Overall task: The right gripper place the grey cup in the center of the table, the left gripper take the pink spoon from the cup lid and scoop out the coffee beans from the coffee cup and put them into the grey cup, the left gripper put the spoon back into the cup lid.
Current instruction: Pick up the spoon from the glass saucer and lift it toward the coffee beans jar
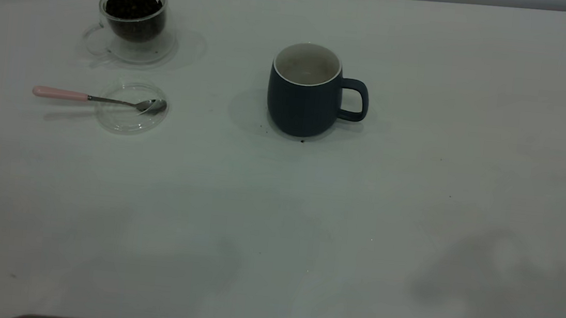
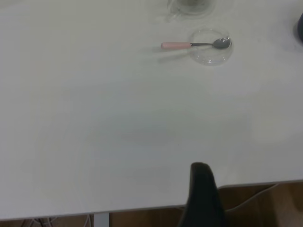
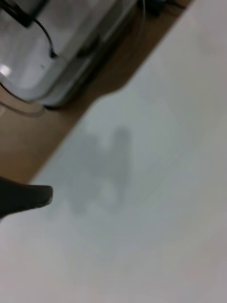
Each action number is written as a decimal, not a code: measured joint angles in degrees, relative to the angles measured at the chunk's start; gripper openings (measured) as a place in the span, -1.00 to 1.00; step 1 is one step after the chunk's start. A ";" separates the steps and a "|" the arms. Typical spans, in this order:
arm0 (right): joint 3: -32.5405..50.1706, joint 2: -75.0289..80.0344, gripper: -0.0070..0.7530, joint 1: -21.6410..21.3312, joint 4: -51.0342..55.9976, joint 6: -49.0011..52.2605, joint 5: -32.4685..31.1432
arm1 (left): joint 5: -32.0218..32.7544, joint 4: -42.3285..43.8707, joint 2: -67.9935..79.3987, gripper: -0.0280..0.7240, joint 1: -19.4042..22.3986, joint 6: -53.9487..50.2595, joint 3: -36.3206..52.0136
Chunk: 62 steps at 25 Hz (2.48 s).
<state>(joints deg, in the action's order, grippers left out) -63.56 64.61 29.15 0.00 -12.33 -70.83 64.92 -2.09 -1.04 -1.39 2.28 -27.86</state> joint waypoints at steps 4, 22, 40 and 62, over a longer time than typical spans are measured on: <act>10.31 -7.50 0.57 0.00 3.06 2.29 0.00 | 0.00 0.00 0.00 0.64 0.00 0.00 0.00; 36.64 -53.36 0.57 -19.64 3.23 6.23 6.98 | 0.00 0.00 0.00 0.64 0.00 0.00 0.00; 36.62 -62.71 0.57 -28.74 3.23 6.41 6.67 | 0.00 0.00 0.00 0.64 0.00 0.00 0.00; 36.62 -62.71 0.57 -28.85 3.23 6.41 6.67 | -0.92 -3.02 1.90 0.64 0.00 -6.72 -0.24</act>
<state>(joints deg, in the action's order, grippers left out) -26.93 1.91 0.29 3.23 -5.92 -64.16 64.01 -5.11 0.85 -1.39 -4.44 -28.10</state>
